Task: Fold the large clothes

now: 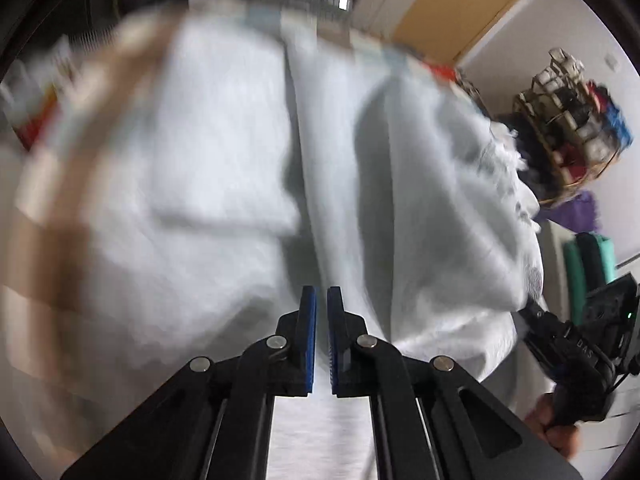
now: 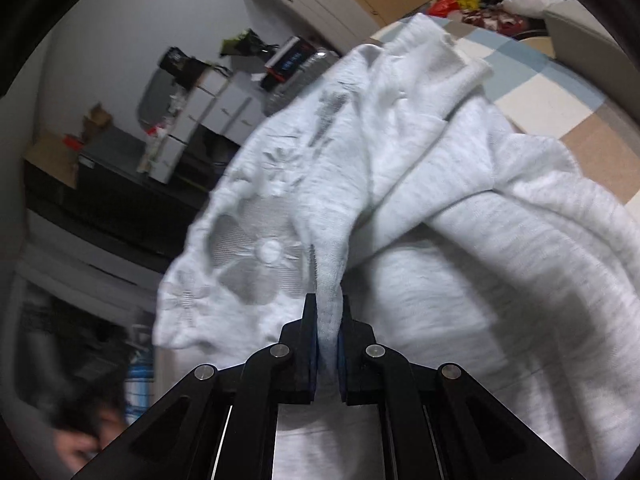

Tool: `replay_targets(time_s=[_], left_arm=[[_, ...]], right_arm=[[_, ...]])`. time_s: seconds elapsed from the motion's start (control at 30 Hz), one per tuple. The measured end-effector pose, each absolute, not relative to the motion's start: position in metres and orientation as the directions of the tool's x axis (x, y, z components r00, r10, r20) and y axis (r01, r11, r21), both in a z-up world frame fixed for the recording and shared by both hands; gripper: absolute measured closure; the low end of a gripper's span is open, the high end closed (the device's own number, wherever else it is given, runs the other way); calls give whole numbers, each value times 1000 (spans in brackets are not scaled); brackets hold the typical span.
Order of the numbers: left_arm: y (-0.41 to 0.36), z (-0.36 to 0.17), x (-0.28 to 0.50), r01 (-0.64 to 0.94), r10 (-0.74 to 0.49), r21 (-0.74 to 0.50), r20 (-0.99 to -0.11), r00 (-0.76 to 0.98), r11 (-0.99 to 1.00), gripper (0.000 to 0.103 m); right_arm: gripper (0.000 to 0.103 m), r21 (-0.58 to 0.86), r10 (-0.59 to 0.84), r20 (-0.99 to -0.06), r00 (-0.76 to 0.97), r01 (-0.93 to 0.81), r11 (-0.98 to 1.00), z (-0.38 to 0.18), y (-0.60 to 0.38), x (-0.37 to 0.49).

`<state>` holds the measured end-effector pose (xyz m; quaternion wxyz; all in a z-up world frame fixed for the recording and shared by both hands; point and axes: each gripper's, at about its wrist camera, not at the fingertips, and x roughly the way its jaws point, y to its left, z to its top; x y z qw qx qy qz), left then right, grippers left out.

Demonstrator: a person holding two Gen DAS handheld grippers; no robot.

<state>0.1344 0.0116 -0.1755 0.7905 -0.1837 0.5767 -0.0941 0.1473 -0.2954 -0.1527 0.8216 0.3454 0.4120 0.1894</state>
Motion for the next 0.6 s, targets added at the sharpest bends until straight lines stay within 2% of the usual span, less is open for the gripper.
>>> replay_targets(time_s=[0.07, 0.2, 0.33, 0.4, 0.43, 0.47, 0.53, 0.6], left_arm=[[1, -190, 138, -47, -407, -440, -862, 301, 897, 102], [-10, -201, 151, -43, -415, -445, -863, 289, 894, 102], [3, -194, 147, -70, -476, -526, -813, 336, 848, 102], [11, -186, 140, -43, -508, -557, -783, 359, 829, 79], [10, -182, 138, -23, -538, -584, -761, 362, 811, 40], [12, -183, 138, 5, -612, -653, -708, 353, 758, 16], [19, -185, 139, -16, -627, -676, -692, 358, 737, 16], [22, -193, 142, -38, -587, -638, -728, 355, 769, 16]], right_arm=[[96, 731, 604, -533, 593, -37, 681, -148, -294, 146], [95, 731, 604, -526, 600, -45, 681, -145, -297, 143], [95, 725, 599, -521, 609, -55, 687, -142, -297, 143], [95, 707, 589, -525, 614, -70, 704, -140, -294, 143], [94, 700, 586, -528, 614, -76, 710, -139, -292, 144], [93, 690, 580, -533, 616, -79, 719, -138, -290, 143], [93, 685, 579, -538, 613, -82, 724, -138, -287, 143], [93, 690, 583, -537, 610, -80, 719, -138, -286, 144]])
